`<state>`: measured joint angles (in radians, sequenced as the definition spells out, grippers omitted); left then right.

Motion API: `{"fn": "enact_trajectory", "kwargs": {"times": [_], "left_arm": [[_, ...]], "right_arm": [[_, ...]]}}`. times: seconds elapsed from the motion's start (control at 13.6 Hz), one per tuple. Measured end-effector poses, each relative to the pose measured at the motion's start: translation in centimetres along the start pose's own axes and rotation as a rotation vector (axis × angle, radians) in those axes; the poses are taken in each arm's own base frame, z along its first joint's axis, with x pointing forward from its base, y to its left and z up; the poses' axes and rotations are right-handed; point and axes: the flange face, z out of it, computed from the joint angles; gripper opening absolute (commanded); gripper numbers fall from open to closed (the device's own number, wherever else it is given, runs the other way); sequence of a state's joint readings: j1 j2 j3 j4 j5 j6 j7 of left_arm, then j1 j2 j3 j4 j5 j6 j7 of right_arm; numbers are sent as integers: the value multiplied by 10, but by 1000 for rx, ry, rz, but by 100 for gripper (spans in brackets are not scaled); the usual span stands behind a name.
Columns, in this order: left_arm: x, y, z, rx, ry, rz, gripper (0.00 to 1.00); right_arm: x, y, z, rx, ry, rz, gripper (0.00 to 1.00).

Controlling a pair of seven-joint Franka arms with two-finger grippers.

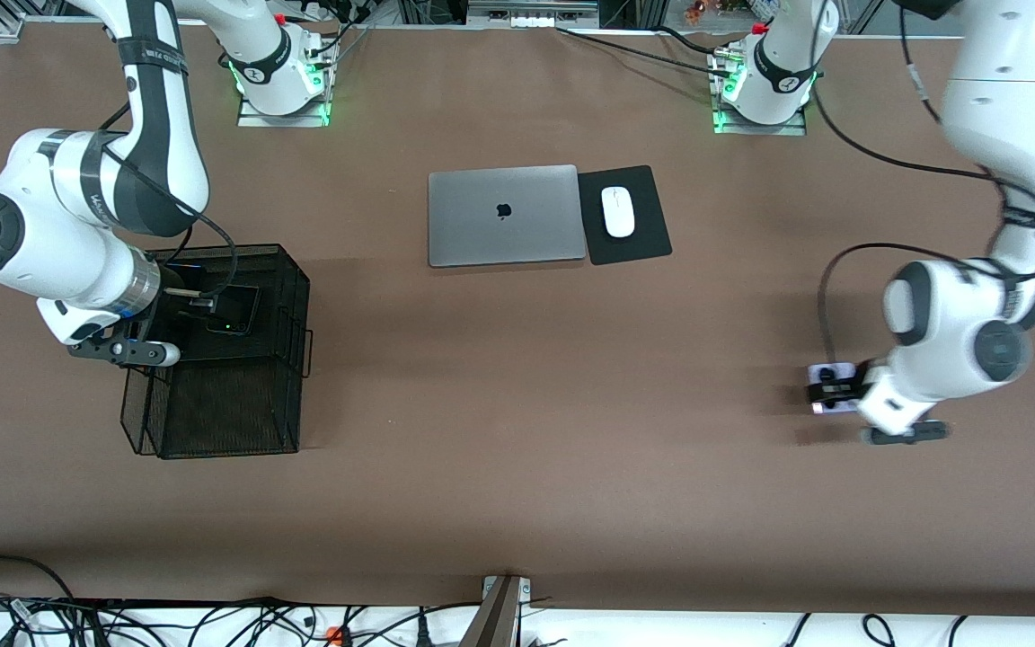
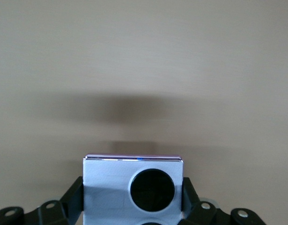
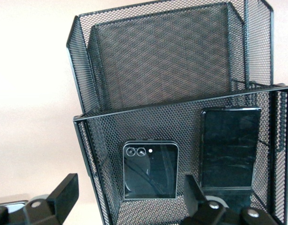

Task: Place phones with both arms
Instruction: 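Carry the white phone to the table middle and set it down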

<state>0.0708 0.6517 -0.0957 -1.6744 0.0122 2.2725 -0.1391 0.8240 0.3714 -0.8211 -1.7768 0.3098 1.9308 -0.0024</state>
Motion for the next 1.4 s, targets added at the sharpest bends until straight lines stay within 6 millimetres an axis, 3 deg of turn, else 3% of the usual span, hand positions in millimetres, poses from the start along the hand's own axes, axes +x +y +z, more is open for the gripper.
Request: {"fn": "enact_trajectory", "kwargs": {"times": [0.22, 0.51, 0.88, 1.1, 1.4], "left_arm": [[-21, 96, 8, 10, -10, 10, 0], [-54, 206, 14, 14, -2, -17, 0], [-95, 351, 33, -16, 40, 10, 0], [-110, 413, 44, -48, 73, 23, 0], [-124, 464, 62, -44, 153, 34, 0]], "right_arm": [[4, -4, -12, -2, 5, -7, 99], [15, -14, -33, -11, -9, -13, 99], [19, -16, -29, -24, -18, -11, 99], [19, -15, -29, -24, -18, -9, 99], [20, -14, -29, -24, -19, -8, 99]]}}
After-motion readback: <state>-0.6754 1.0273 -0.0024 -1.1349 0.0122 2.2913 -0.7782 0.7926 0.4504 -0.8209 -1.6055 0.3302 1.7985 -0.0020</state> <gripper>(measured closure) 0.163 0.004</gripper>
